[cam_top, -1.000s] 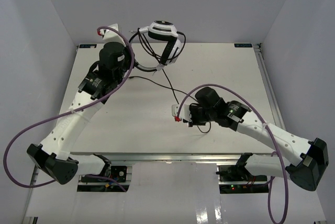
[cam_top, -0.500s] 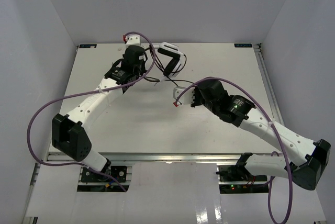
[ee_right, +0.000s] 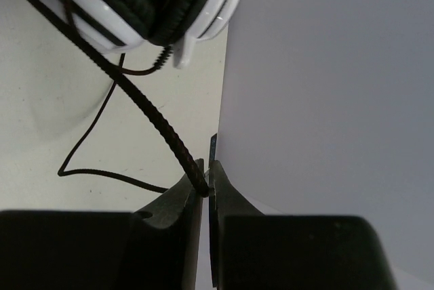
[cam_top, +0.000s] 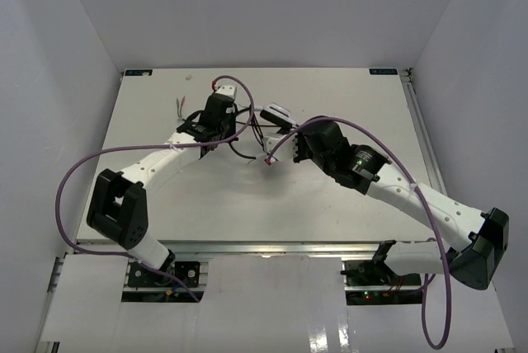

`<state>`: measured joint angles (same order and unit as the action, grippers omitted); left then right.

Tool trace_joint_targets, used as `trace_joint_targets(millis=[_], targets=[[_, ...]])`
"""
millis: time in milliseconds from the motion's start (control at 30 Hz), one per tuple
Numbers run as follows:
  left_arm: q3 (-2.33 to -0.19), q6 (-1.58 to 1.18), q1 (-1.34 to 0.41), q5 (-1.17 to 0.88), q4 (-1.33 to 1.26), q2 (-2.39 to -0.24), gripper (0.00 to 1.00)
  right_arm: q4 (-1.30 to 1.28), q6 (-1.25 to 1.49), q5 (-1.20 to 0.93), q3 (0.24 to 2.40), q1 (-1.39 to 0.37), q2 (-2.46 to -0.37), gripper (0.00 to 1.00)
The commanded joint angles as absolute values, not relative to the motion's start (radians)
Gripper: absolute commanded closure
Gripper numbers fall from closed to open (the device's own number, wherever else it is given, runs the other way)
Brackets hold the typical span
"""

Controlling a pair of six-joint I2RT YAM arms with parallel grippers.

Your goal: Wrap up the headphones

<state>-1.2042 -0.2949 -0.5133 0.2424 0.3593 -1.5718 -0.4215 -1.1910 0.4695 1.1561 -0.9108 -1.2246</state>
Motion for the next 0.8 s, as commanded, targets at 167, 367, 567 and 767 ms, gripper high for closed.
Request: trace_joint_targets(millis=[167,367,567,767], targets=[[-1.083,-0.257,-0.541,0.048,0.232,-1.39,1.0,-0.386,-1.255,0.406,1.248,-0.893,-1.228,0.92],[-1.092,-0.189,-0.578,-0.044,0.261,-1.379,1.0,-0.397,-1.27,0.354,1.27,-0.894,-1.259,0.92],[-1.065,-0.14,-0.609,-0.111,0.282,-1.348,1.0,-0.375,-1.3,0.306,1.273,-0.878,-1.291,0.92],[-1.041,-0.111,-0.621,-0.176,0.292,-1.306,1.0,-0.376,-1.324,0.125,1.27,-0.759,-1.303,0.89]])
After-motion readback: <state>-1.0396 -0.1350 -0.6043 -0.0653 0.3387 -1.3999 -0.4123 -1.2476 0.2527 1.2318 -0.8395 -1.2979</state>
